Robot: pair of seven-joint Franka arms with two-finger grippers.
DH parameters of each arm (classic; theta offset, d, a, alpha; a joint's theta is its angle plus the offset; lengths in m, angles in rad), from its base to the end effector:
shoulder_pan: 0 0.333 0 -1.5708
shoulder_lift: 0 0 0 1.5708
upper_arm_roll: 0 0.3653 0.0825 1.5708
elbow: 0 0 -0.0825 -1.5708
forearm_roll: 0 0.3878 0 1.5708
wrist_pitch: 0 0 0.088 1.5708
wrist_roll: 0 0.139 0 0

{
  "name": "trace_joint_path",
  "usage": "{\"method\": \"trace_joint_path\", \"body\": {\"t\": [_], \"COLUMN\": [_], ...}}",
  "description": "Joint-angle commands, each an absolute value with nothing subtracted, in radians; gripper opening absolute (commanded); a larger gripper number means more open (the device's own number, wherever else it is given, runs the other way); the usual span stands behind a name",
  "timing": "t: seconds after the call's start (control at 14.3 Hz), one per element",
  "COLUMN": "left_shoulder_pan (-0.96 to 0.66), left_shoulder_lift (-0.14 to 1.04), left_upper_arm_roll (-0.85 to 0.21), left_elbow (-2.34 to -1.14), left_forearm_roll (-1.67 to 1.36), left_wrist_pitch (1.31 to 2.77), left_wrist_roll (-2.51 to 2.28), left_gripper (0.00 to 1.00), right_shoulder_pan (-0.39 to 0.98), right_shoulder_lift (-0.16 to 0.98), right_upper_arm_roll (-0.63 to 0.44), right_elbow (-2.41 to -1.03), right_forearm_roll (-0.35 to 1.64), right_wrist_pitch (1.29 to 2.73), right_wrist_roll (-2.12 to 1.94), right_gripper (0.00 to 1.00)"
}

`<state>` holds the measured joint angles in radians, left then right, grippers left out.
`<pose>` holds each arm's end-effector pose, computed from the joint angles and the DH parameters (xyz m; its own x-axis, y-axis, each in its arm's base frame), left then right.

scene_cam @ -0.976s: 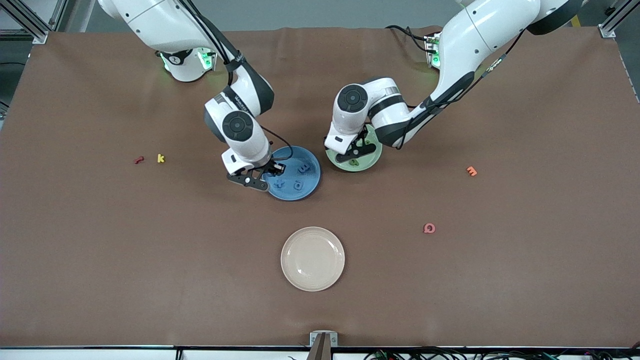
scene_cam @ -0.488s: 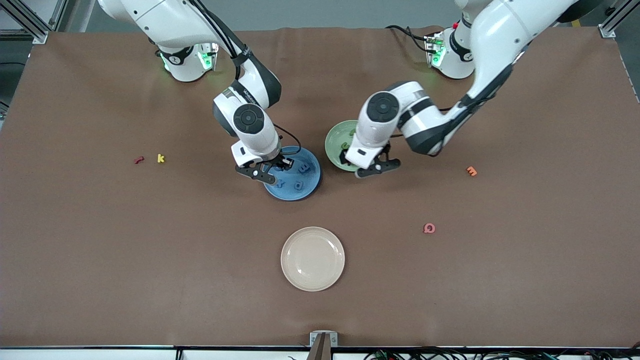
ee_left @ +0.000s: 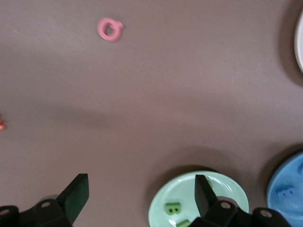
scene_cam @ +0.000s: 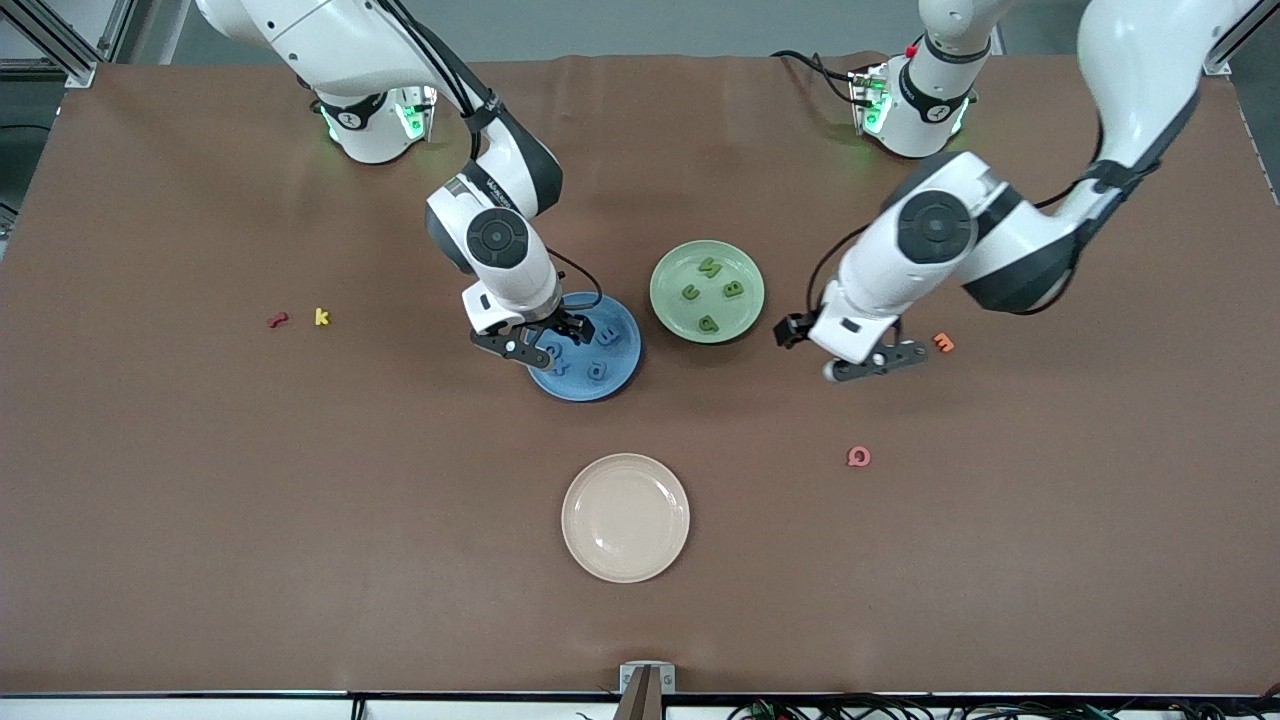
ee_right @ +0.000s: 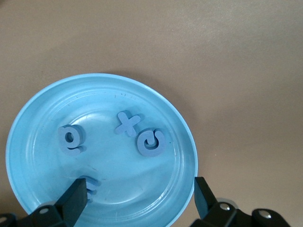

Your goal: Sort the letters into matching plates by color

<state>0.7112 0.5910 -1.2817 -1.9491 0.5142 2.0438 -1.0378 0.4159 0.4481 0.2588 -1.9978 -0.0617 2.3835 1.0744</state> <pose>0.5580 -0.2352 0.3676 0.9641 0.2461 -0.0995 0.2524 -0.9660 0.0564 0.4927 0.3844 0.2460 0.9269 -0.3659 -0.0836 -0.3667 -0.9303 0.0058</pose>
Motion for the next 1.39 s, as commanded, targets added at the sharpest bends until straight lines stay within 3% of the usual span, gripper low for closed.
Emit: {"method": "trace_joint_path", "body": {"t": [0.0, 0.63, 1.12, 1.32], "left_shoulder_pan": [0.745, 0.844, 0.842, 0.845], "left_shoulder_lift": [0.571, 0.563, 0.232, 0.141], "left_upper_arm_roll": [-1.289, -1.279, -1.040, -0.955], "left_elbow": [-1.954, -1.945, -1.979, -2.003], "left_forearm_roll": [0.517, 0.476, 0.029, -0.055], "left_wrist_pitch": [2.033, 2.042, 2.069, 2.060], "left_wrist_roll": [-1.014, -0.835, -0.296, -0.157], "left_gripper": [0.99, 0.99, 0.99, 0.99], "right_shoulder_pan": [0.411, 0.410, 0.305, 0.311], "right_shoulder_lift": [0.443, 0.443, 0.396, 0.307], "right_upper_arm_roll": [0.265, 0.264, 0.256, 0.126], "right_elbow": [-1.999, -1.997, -2.002, -2.000], "right_forearm_roll": [-0.068, -0.069, -0.077, -0.068], "right_wrist_pitch": [2.376, 2.375, 2.329, 2.197], "right_wrist_roll": [1.091, 1.080, 0.852, 0.621], "right_gripper": [1.00, 1.00, 1.00, 1.00]}}
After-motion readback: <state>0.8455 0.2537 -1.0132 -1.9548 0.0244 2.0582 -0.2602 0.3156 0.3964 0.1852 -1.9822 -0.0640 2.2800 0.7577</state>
